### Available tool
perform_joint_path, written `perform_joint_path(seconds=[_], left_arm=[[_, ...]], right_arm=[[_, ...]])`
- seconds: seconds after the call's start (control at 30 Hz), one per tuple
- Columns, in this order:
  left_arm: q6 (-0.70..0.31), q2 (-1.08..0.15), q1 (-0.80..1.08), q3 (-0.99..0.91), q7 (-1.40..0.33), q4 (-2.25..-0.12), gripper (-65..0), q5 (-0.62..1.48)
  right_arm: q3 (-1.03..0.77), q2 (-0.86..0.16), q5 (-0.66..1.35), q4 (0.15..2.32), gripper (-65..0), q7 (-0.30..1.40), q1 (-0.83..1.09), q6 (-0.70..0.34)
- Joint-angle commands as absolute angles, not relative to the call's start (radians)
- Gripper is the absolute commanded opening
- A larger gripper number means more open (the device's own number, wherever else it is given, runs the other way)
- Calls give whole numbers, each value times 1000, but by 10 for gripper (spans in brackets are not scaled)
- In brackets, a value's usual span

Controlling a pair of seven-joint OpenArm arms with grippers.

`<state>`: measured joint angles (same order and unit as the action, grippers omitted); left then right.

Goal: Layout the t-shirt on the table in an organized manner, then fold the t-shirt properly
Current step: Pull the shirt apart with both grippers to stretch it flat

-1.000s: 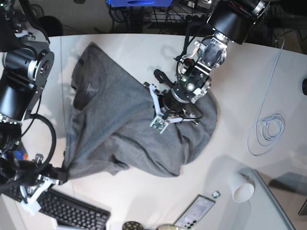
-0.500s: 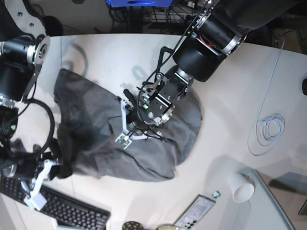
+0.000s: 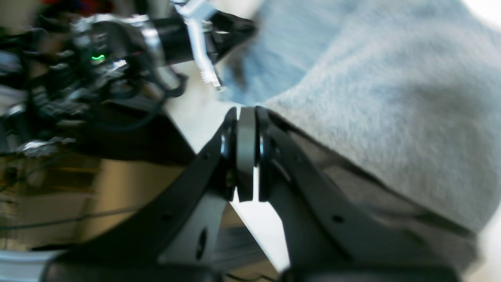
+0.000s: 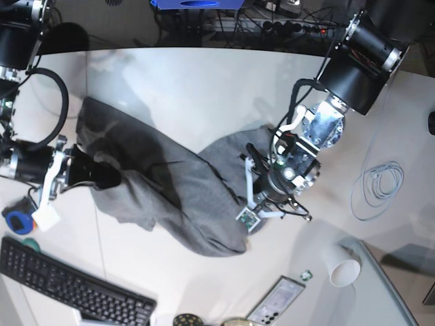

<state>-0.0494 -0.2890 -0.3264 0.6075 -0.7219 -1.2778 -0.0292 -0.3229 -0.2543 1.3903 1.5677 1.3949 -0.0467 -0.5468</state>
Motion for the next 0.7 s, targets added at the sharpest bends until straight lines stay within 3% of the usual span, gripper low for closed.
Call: perform_joint_path(seconds=[0.0, 0.1, 0.37, 0.67], left_arm=[[-42, -318, -335, 602, -723, -1302, -650, -41], [-44, -375, -297, 573, -725, -1314, -650, -35], [-47, -341, -150, 498, -723, -1374, -650, -35], [-44, -325, -162, 489, -598, -1112, -650, -107]], right_arm=[[-326, -268, 1428, 1587, -647, 1396, -22, -552], [-312, -268, 1484, 1590, -647, 1396, 71, -553], [-260, -282, 1484, 1586, -647, 1396, 197, -553], [-259, -357, 1414, 1589, -647, 1396, 226, -553]])
